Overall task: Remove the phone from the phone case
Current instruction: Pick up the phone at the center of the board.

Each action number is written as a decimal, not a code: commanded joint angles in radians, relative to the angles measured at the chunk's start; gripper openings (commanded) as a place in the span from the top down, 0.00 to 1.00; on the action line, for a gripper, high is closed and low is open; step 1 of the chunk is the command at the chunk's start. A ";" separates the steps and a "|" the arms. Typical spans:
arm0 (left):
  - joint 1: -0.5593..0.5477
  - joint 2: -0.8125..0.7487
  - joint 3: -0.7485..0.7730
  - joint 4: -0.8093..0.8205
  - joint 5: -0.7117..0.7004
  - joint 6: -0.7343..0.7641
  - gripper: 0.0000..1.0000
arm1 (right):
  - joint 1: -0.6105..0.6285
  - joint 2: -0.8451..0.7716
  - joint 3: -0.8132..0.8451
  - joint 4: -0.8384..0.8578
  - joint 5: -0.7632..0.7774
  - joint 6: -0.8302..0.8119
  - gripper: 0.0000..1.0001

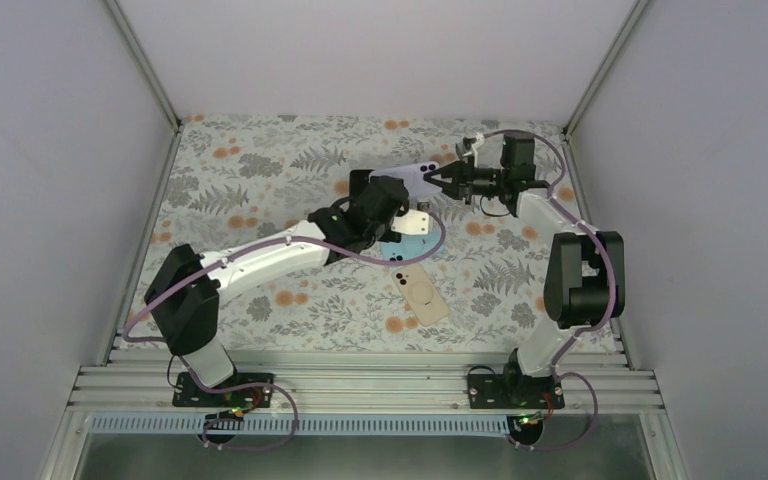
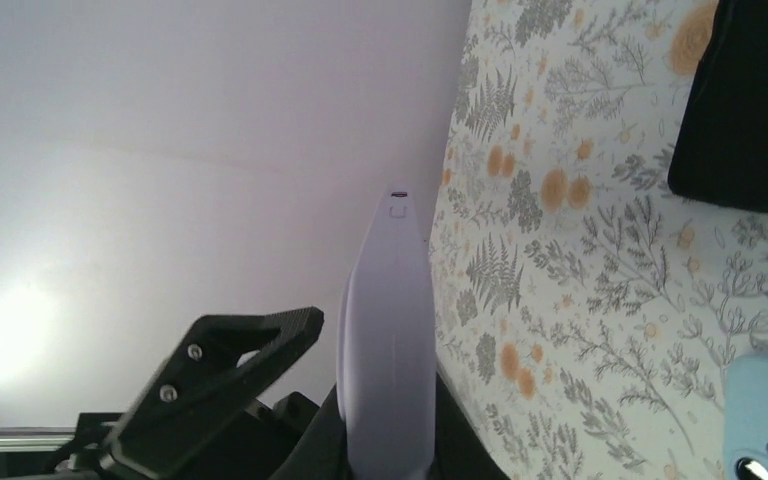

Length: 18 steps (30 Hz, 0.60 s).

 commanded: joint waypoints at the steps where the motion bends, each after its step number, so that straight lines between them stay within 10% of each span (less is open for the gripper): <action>1: -0.029 -0.012 -0.071 0.166 -0.128 0.130 0.17 | -0.012 -0.022 -0.042 0.102 -0.095 0.128 0.96; 18: -0.072 0.018 -0.290 0.718 -0.335 0.475 0.73 | -0.013 -0.021 -0.135 0.238 -0.124 0.280 0.96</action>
